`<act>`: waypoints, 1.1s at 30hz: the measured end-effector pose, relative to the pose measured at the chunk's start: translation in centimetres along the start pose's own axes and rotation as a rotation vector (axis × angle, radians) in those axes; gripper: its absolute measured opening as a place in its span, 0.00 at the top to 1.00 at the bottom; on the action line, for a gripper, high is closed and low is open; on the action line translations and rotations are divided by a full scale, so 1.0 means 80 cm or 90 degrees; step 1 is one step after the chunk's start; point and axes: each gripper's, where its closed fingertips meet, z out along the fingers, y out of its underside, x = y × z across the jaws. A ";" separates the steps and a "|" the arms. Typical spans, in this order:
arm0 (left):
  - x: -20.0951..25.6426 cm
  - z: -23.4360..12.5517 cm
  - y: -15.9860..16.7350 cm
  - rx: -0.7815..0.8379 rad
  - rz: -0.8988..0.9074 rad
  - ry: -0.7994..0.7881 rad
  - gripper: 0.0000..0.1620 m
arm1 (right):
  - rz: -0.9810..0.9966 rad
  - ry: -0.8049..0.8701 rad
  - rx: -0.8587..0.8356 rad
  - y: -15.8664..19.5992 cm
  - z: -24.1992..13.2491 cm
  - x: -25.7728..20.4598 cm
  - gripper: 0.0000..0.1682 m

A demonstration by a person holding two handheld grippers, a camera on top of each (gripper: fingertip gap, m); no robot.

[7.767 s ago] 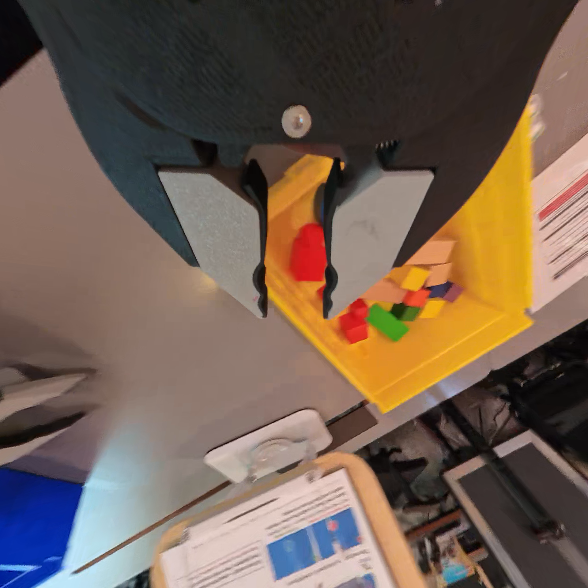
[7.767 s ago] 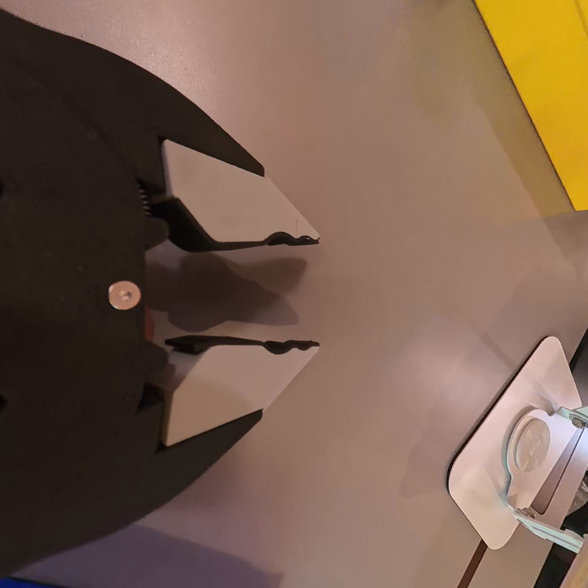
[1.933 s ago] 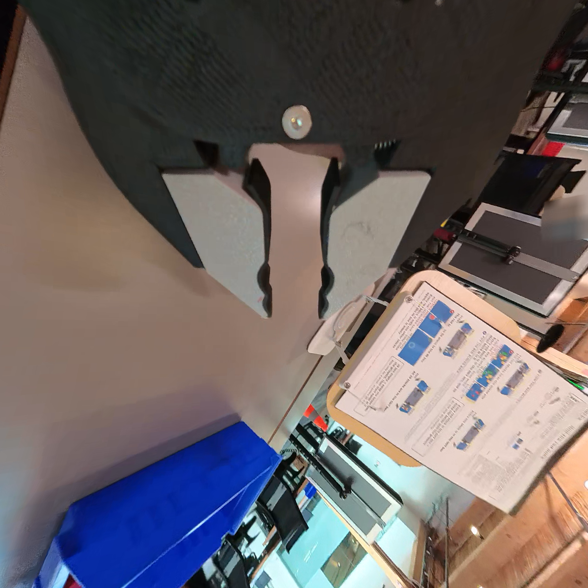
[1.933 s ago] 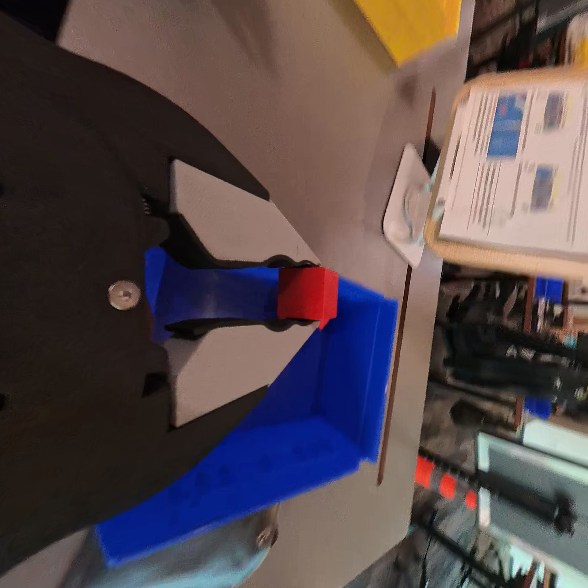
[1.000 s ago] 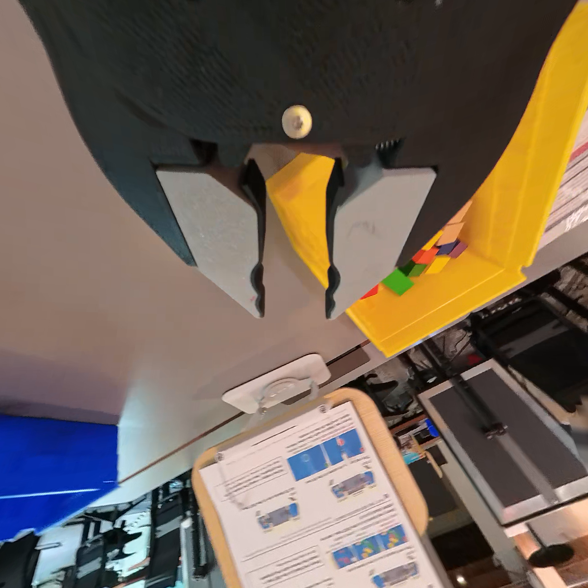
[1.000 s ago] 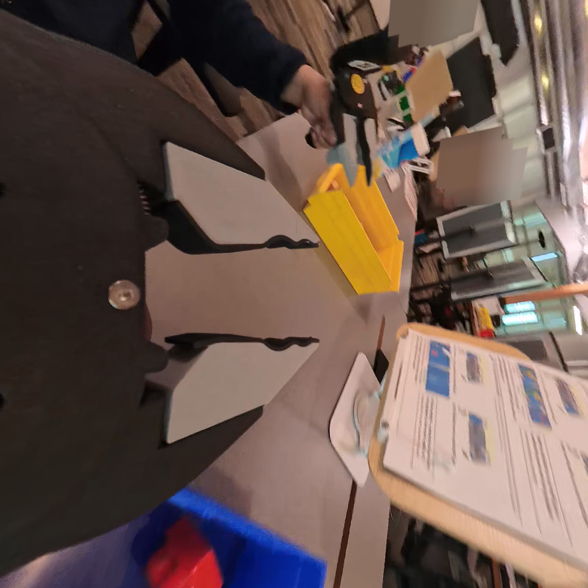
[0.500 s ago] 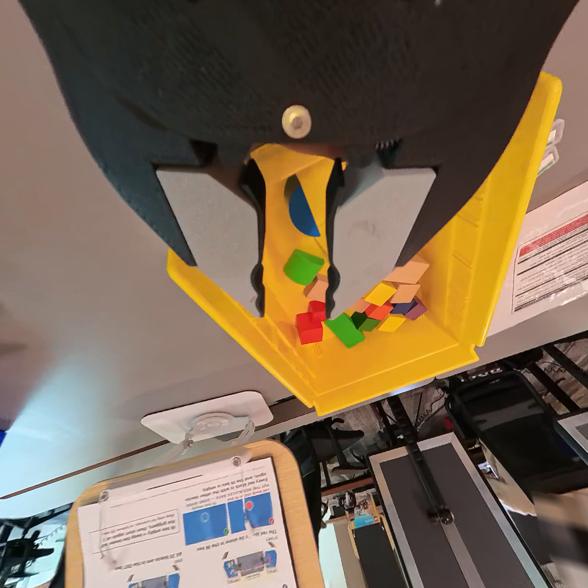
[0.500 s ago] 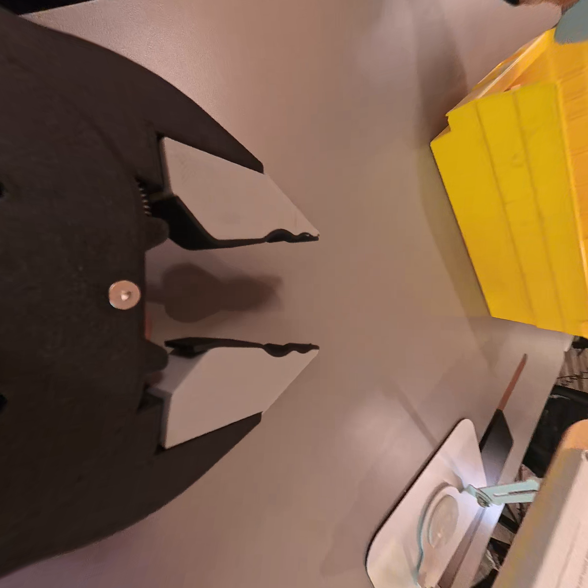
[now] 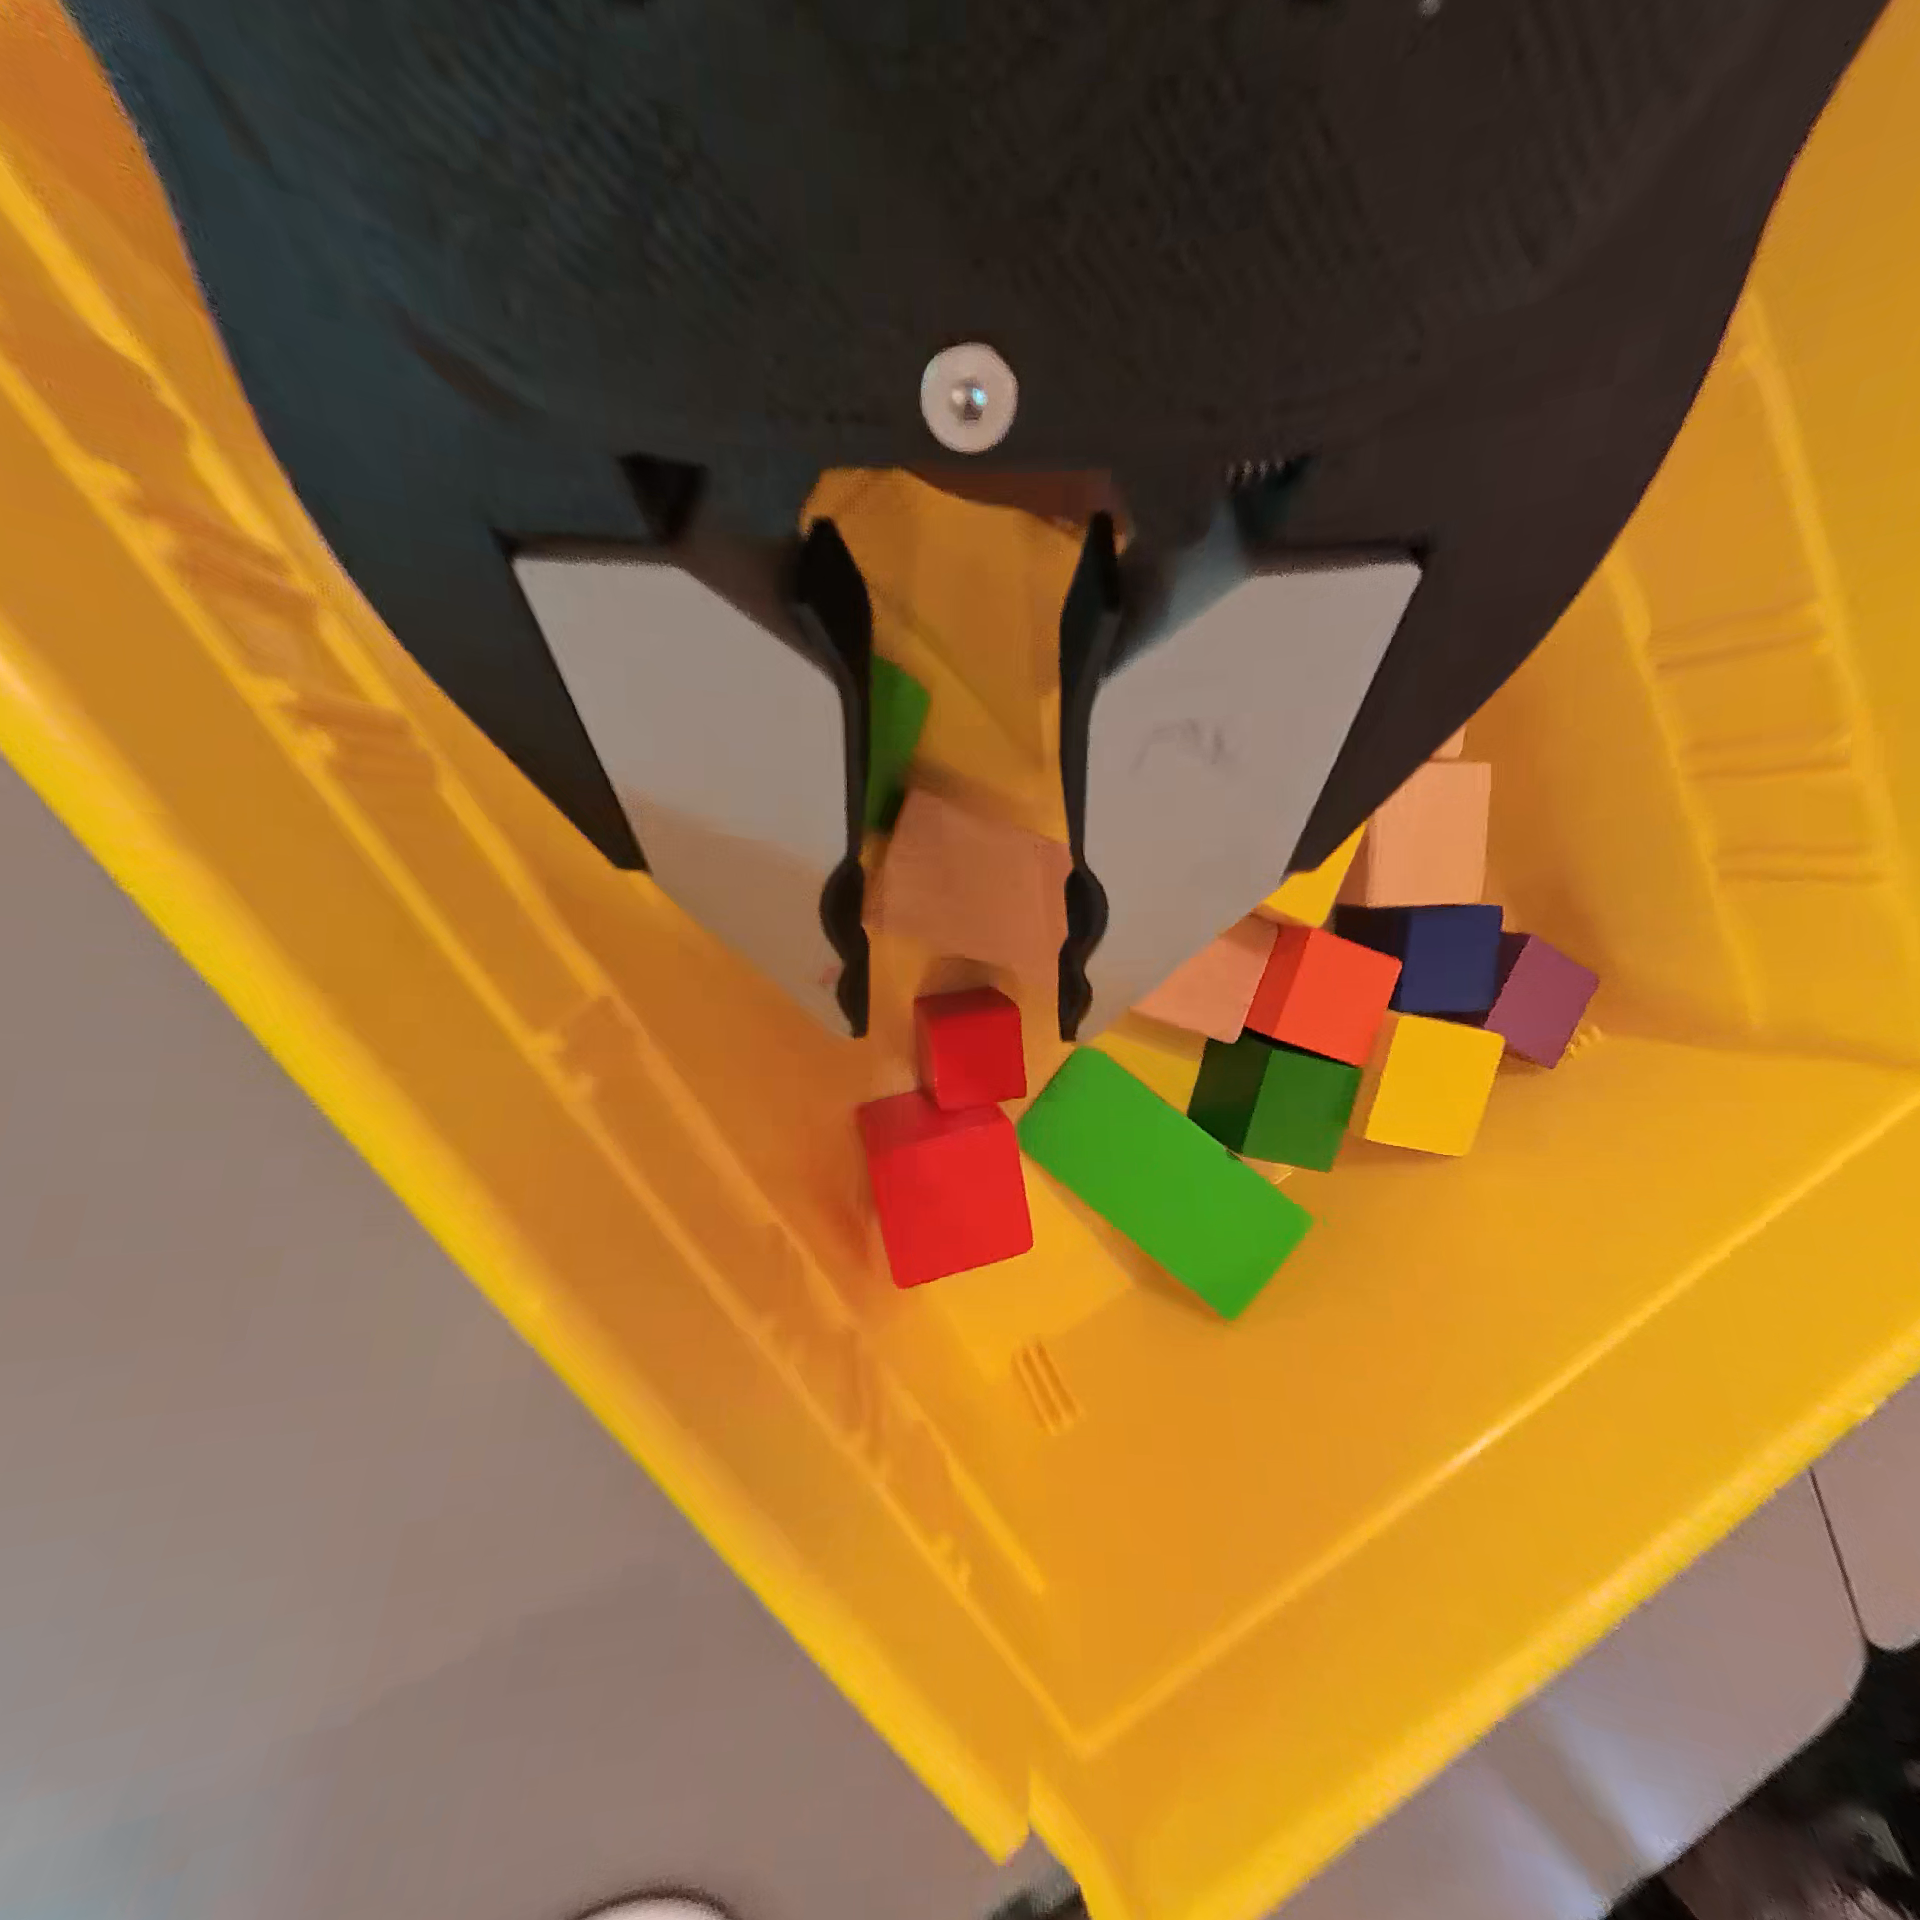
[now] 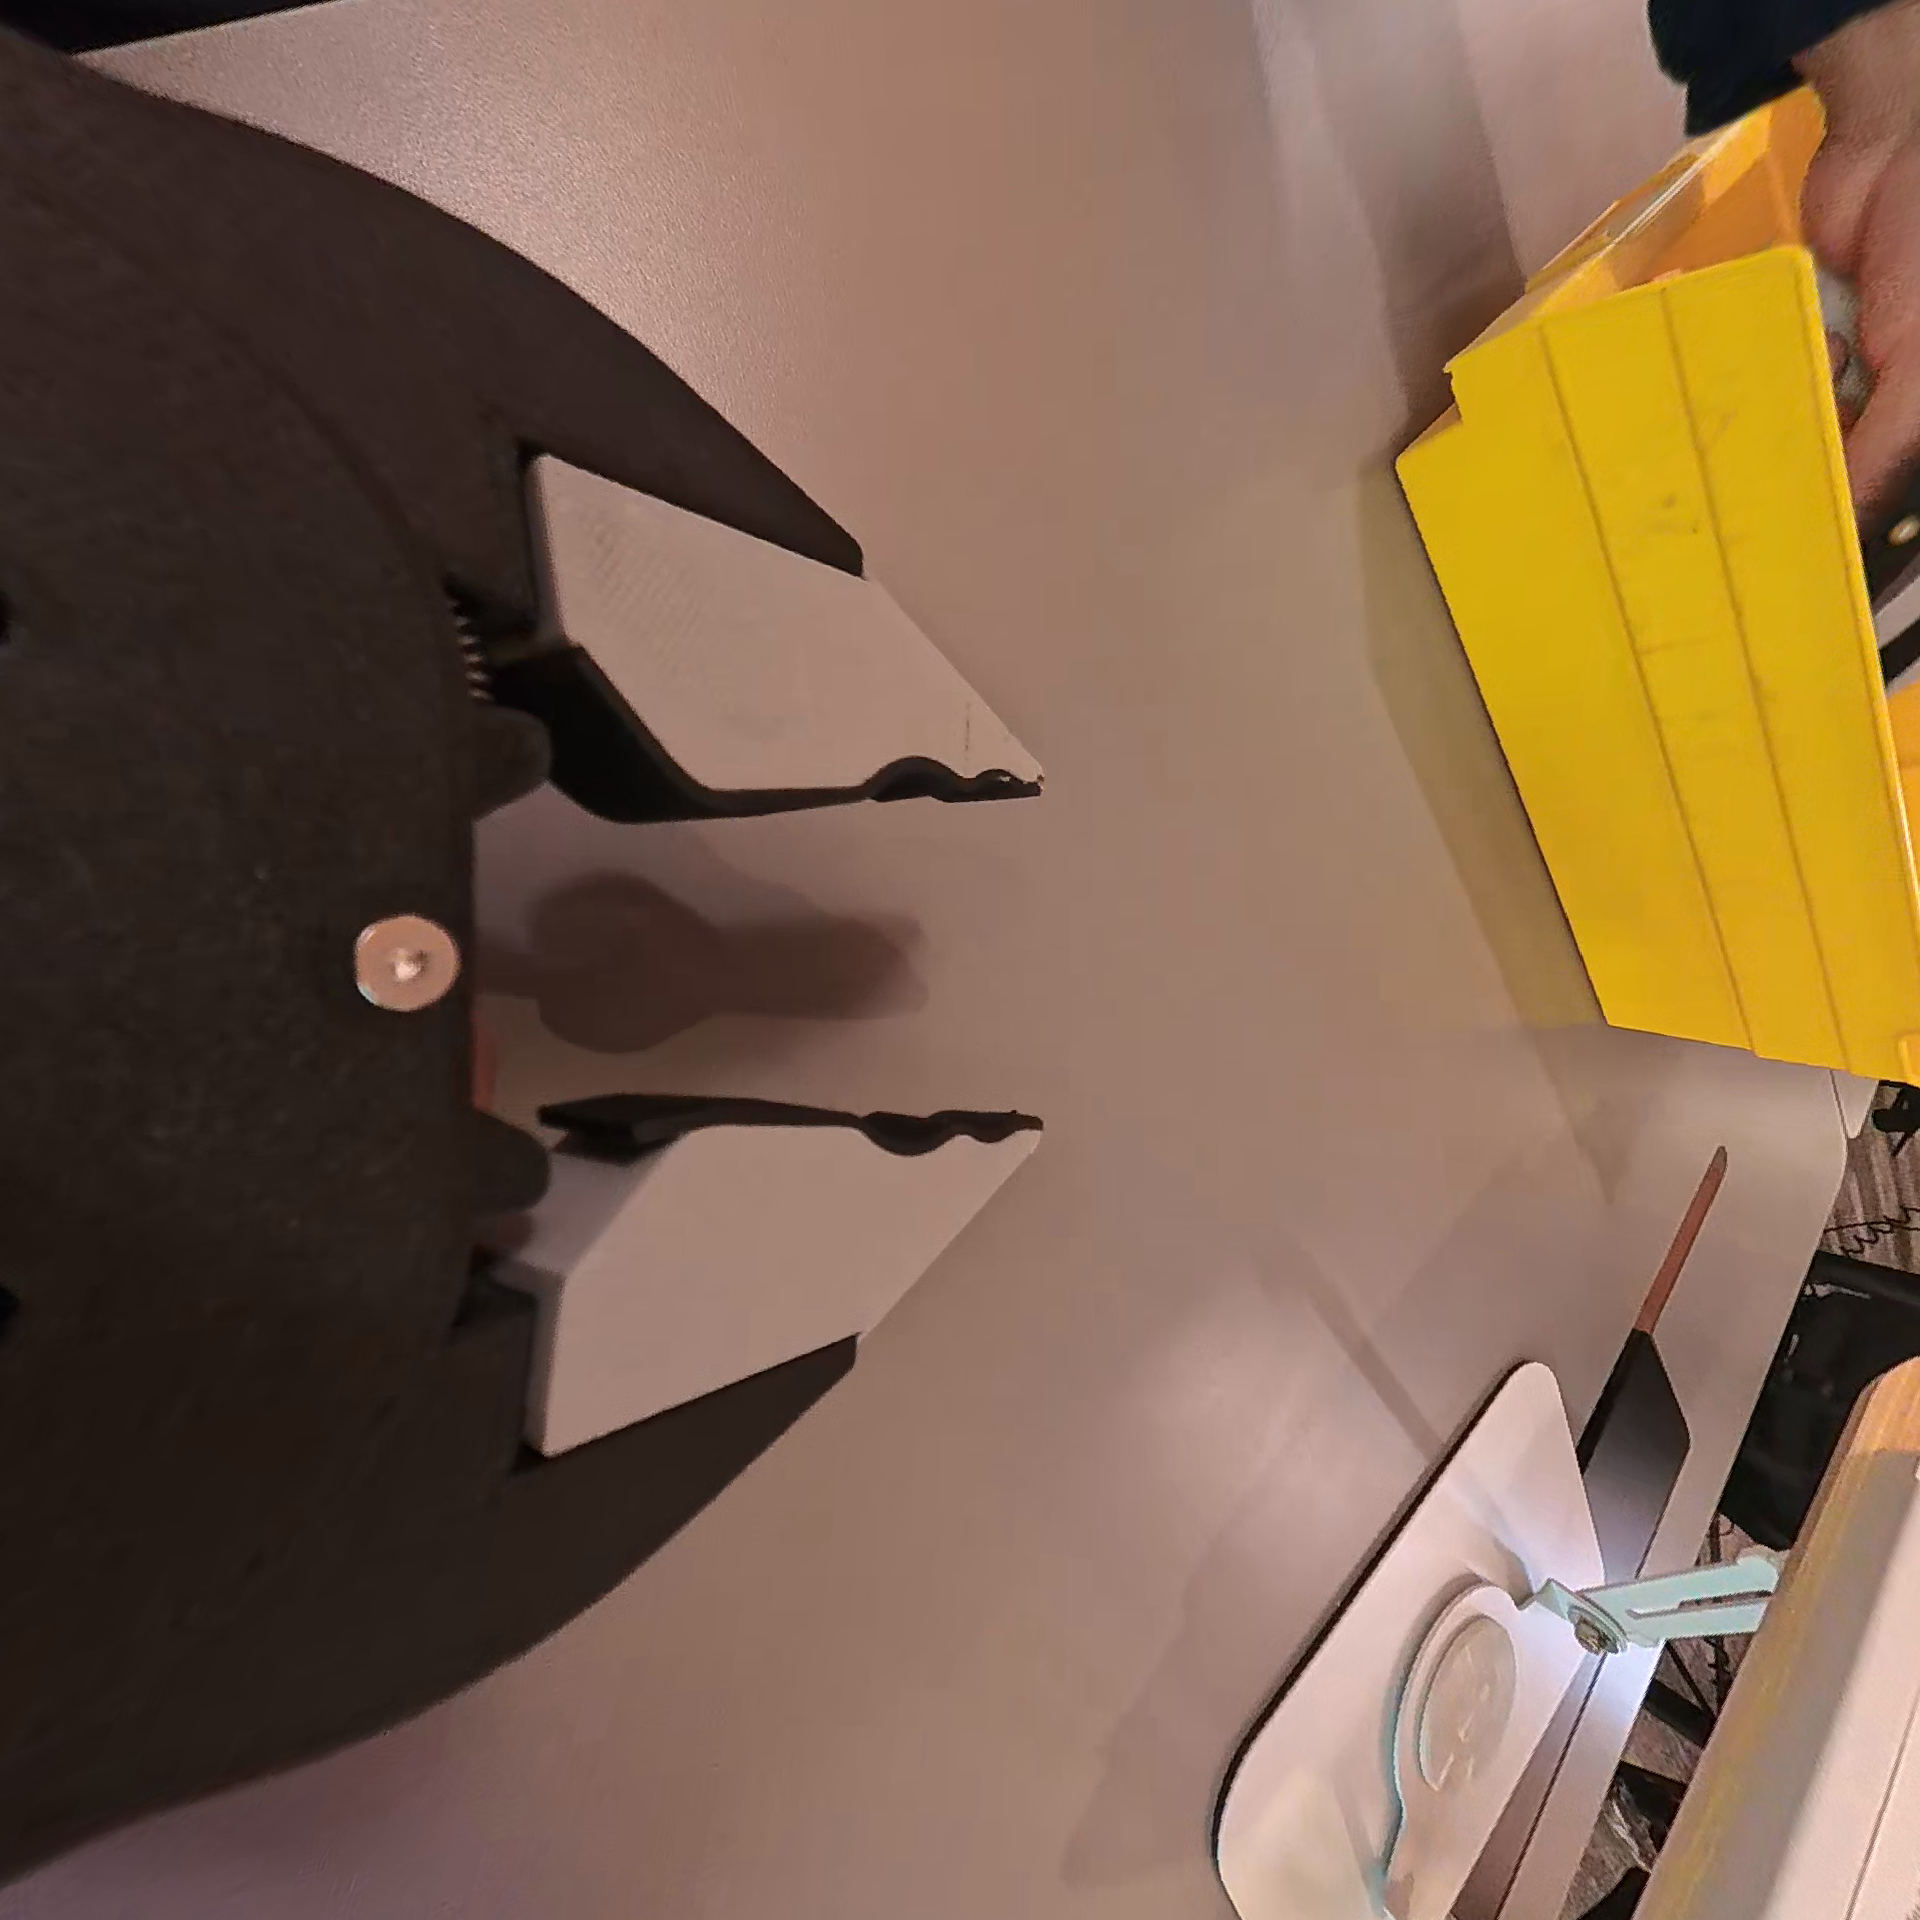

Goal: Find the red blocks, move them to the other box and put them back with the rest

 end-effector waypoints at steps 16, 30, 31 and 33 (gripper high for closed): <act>0.003 -0.097 -0.046 0.235 0.063 -0.134 0.88 | 0.011 -0.006 0.028 -0.006 -0.006 0.001 0.66; 0.334 -0.298 -0.058 0.616 0.446 -0.058 0.88 | 0.042 -0.194 0.182 -0.129 -0.101 -0.121 0.67; 0.345 -0.297 -0.056 0.612 0.458 -0.045 0.88 | 0.035 -0.208 0.183 -0.132 -0.103 -0.133 0.67; 0.354 -0.300 -0.058 0.625 0.477 -0.063 0.88 | 0.027 -0.230 0.182 -0.135 -0.106 -0.150 0.67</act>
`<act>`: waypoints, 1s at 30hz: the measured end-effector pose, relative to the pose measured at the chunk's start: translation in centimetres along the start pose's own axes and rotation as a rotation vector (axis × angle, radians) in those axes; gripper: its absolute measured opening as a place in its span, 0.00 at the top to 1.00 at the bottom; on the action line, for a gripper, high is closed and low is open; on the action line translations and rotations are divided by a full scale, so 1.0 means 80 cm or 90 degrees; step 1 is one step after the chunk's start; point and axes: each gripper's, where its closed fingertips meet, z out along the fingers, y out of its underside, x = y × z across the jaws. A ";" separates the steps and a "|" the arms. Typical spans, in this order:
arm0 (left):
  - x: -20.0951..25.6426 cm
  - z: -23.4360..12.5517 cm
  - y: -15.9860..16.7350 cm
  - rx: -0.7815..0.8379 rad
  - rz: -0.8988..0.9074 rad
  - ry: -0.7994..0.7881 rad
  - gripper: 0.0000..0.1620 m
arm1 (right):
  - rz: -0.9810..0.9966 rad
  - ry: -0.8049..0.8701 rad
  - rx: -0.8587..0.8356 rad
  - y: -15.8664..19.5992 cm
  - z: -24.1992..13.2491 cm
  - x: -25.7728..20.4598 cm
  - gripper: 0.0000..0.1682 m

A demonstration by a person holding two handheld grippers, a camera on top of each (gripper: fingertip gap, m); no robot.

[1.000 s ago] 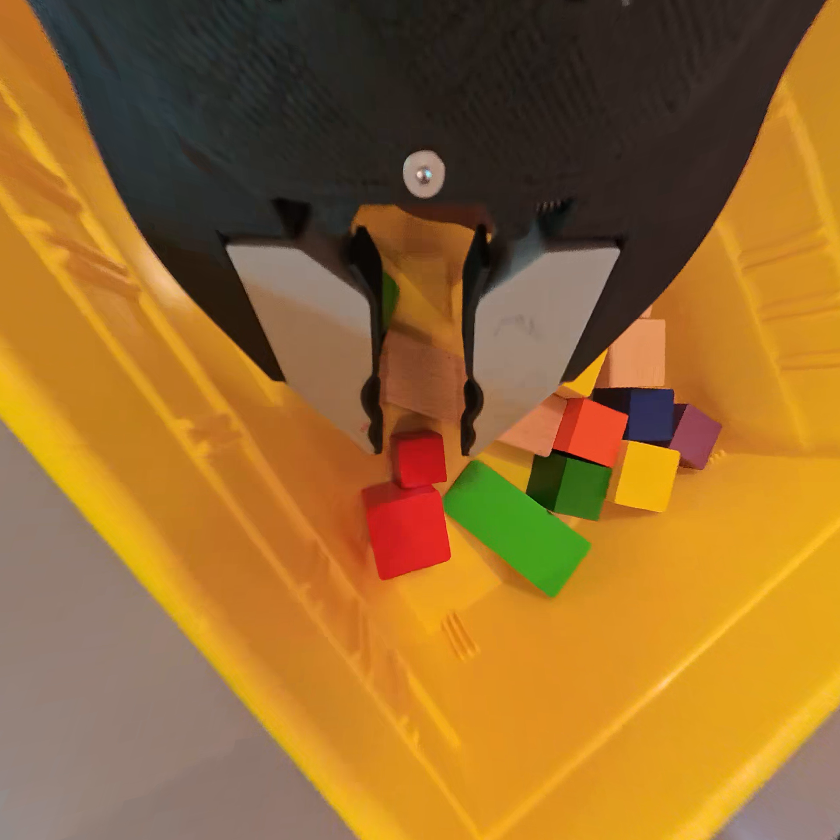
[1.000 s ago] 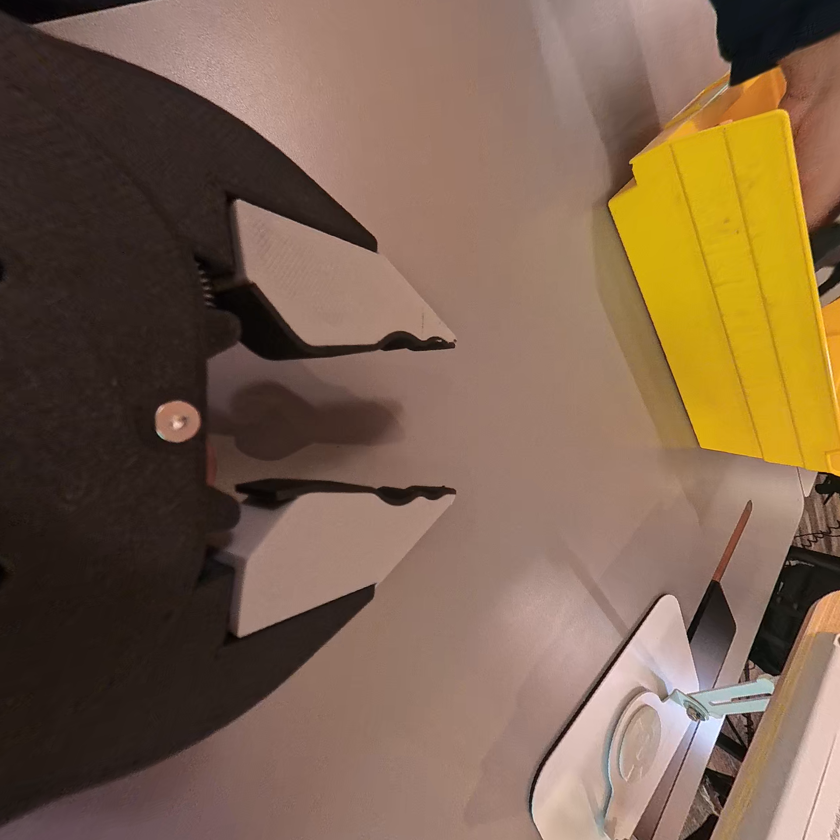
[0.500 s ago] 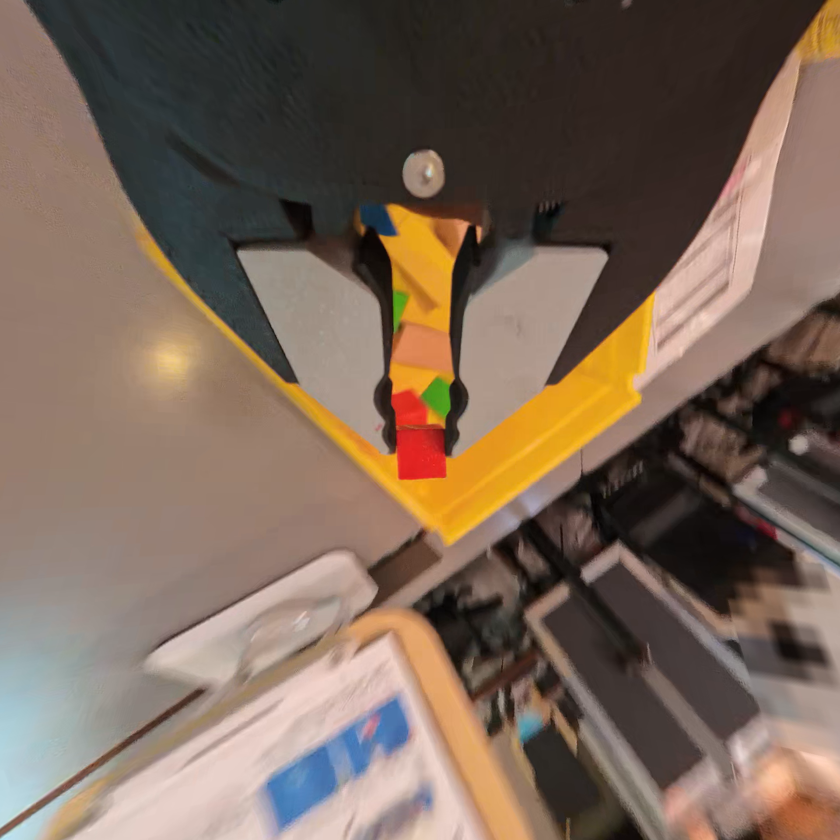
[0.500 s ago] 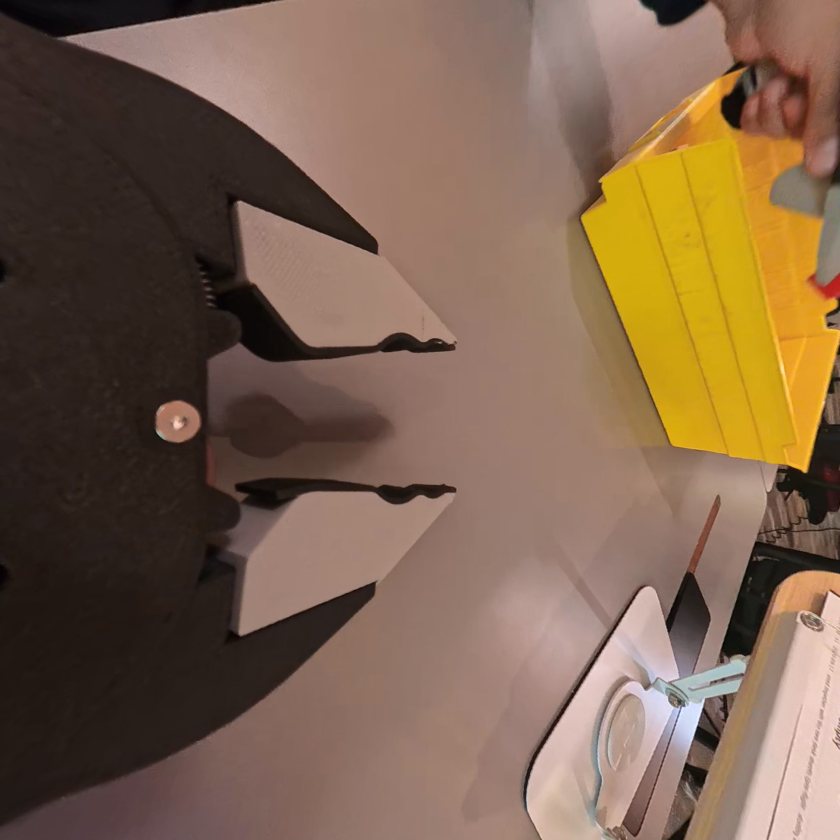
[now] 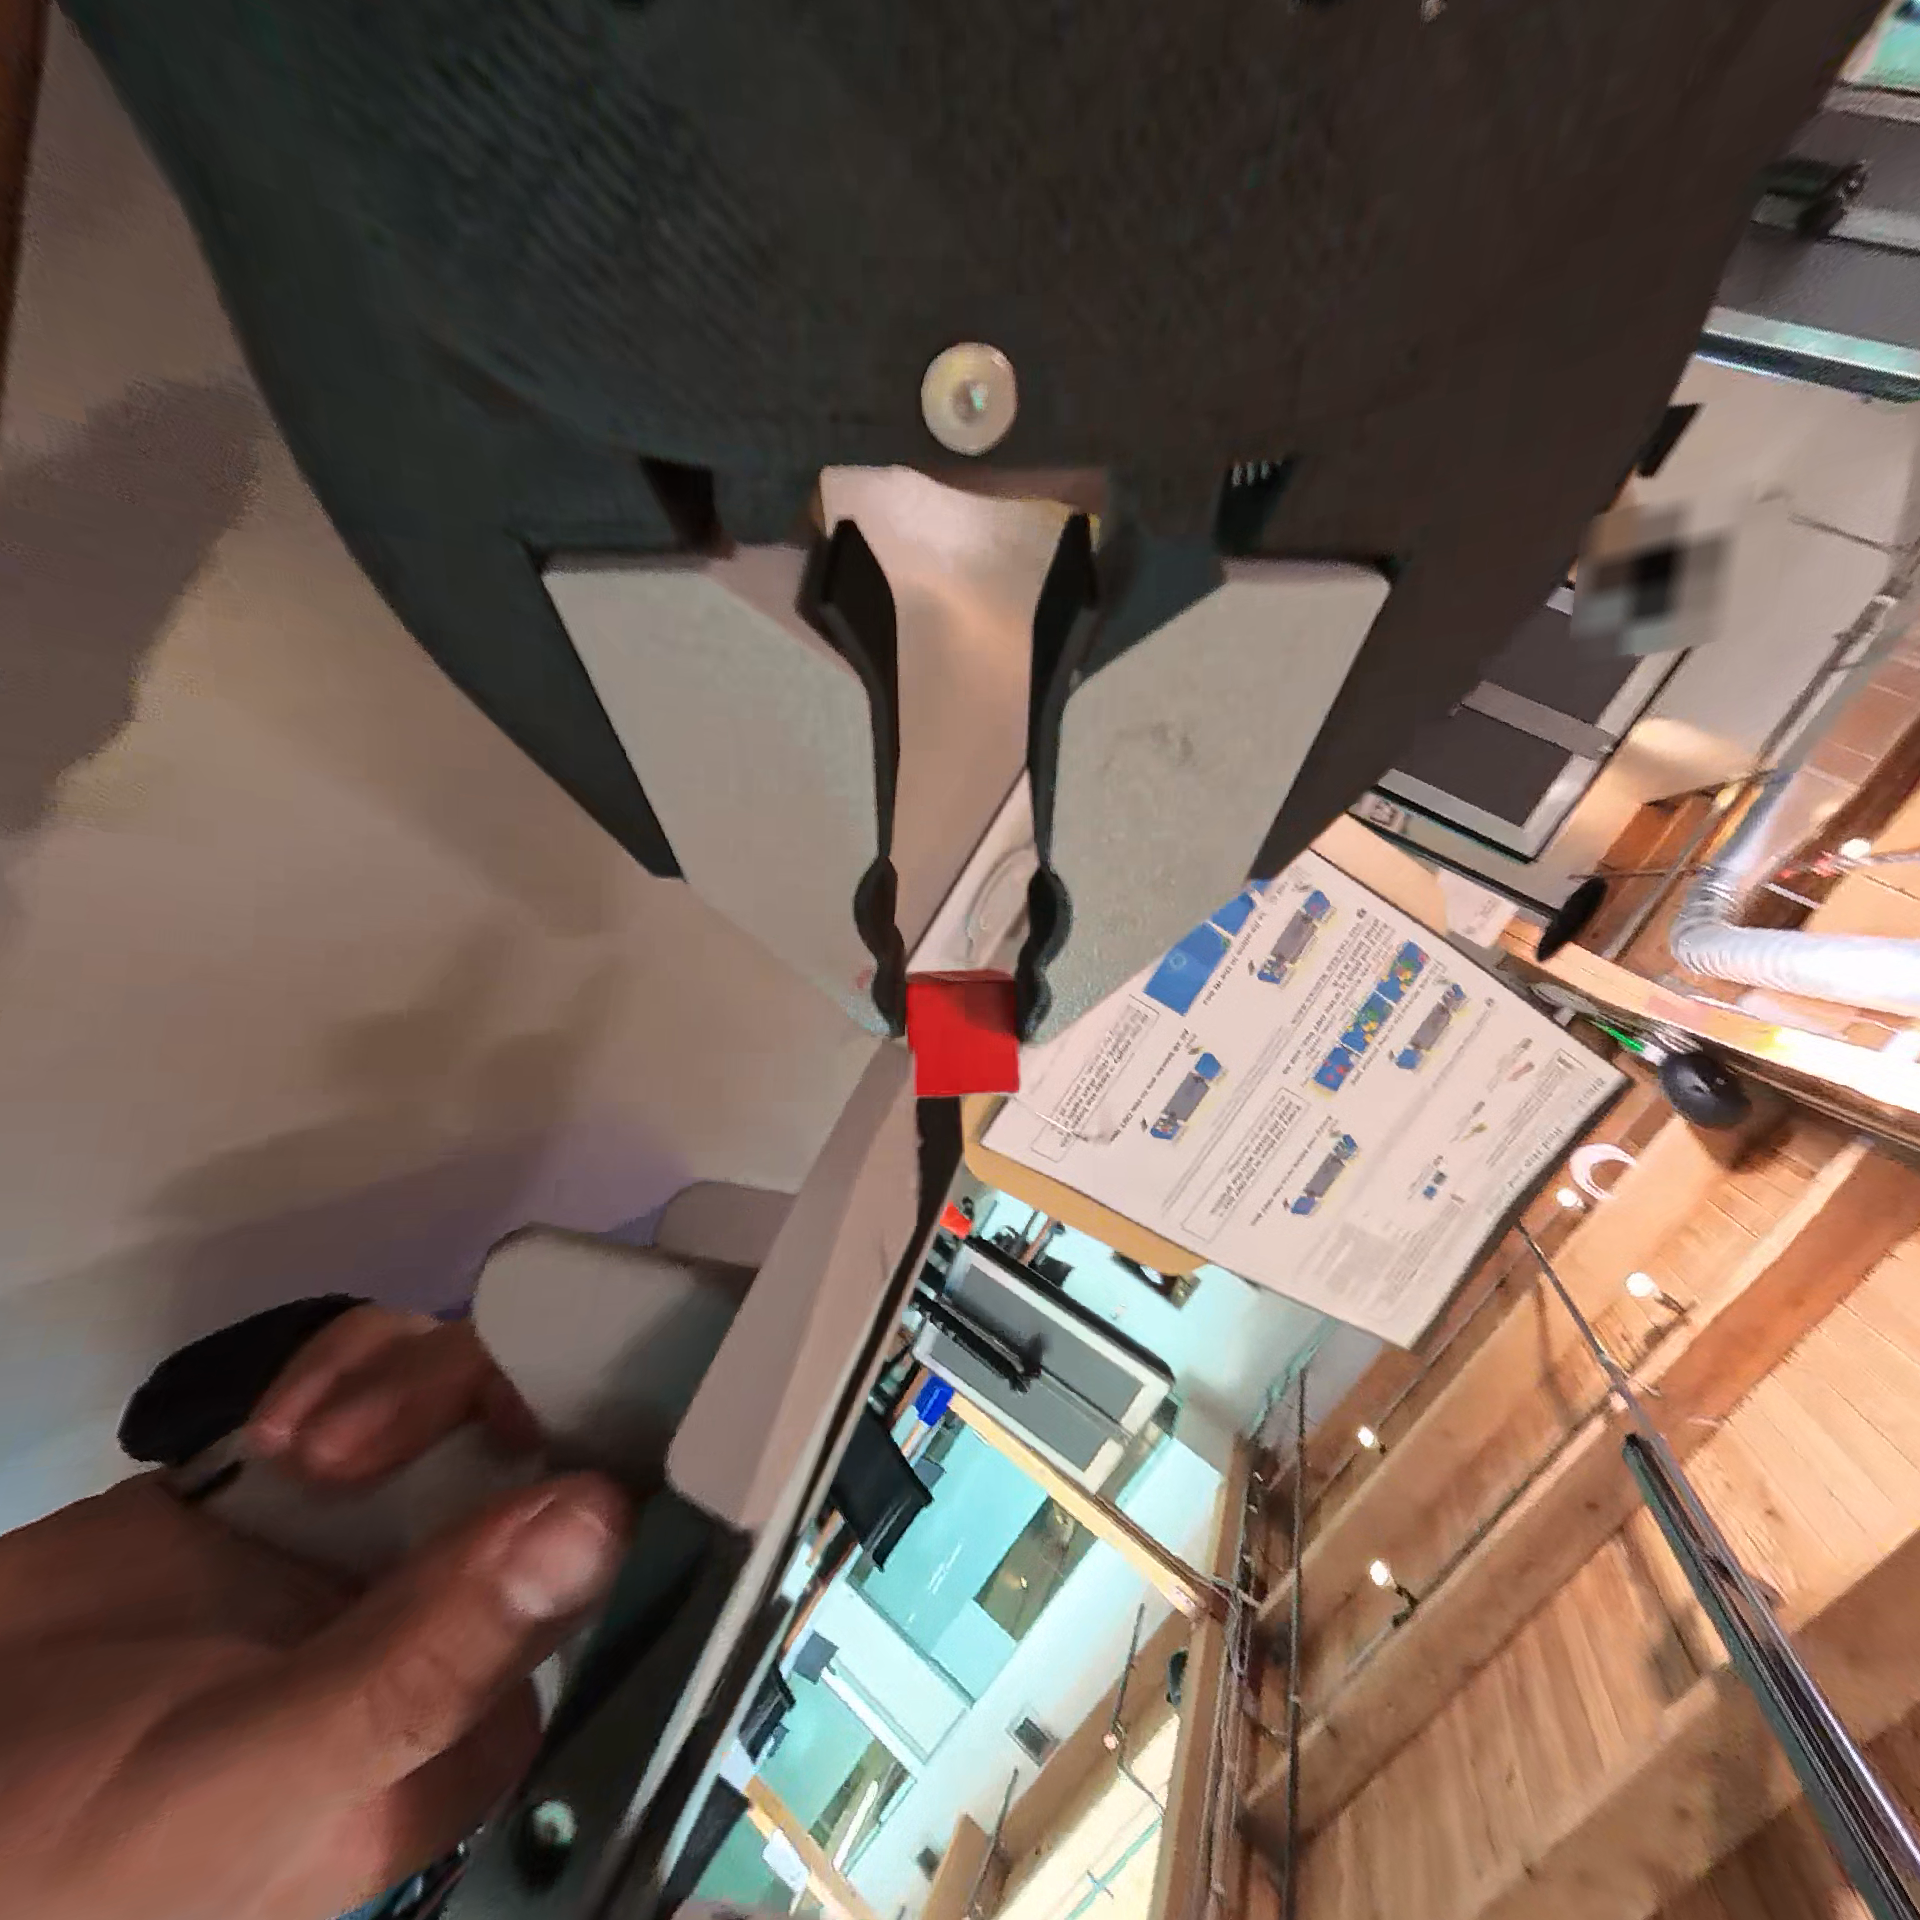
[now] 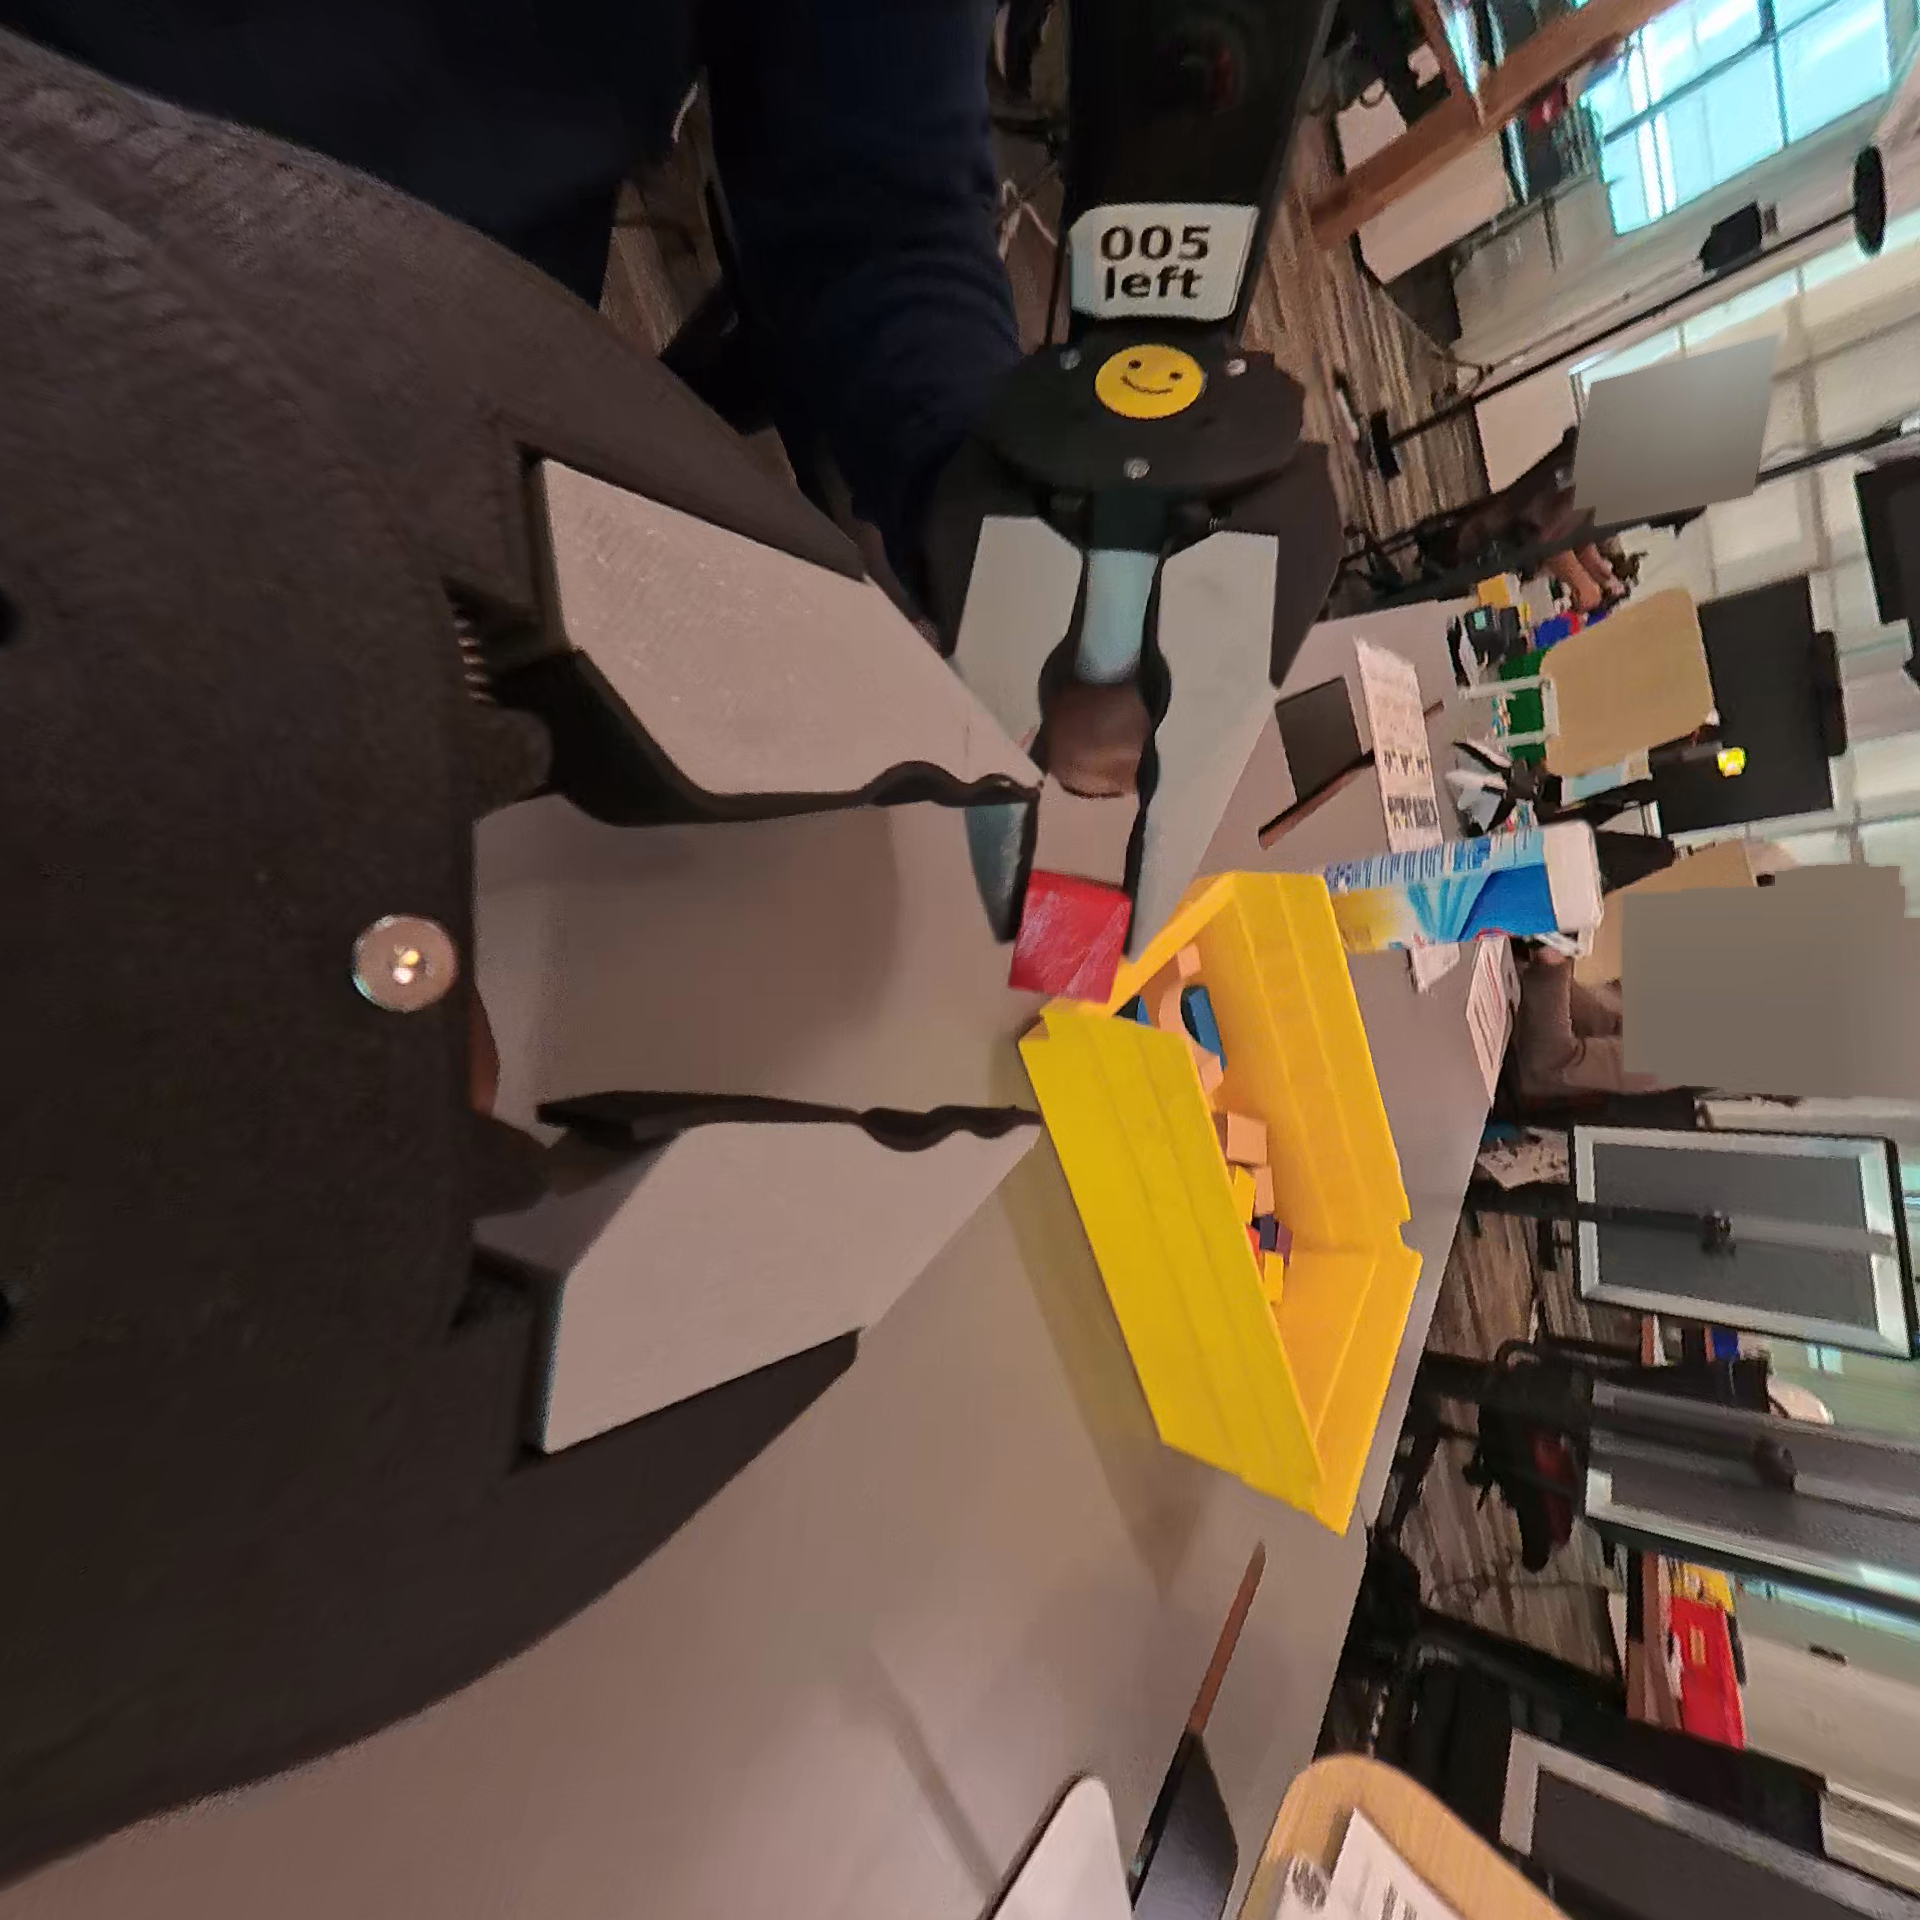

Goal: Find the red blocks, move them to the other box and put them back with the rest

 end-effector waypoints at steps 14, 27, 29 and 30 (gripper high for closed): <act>0.014 -0.001 -0.007 0.039 0.014 -0.004 0.89 | 0.075 -0.064 -0.021 0.013 0.008 -0.008 0.88; -0.037 -0.011 0.023 -0.012 -0.110 -0.048 0.92 | 0.049 0.502 0.040 -0.011 -0.290 0.210 0.89; -0.039 -0.010 0.026 -0.013 -0.129 -0.047 0.92 | 0.095 0.568 0.016 0.019 -0.334 0.241 0.88; -0.040 -0.010 0.027 -0.015 -0.135 -0.046 0.92 | 0.122 0.588 0.001 0.035 -0.349 0.254 0.88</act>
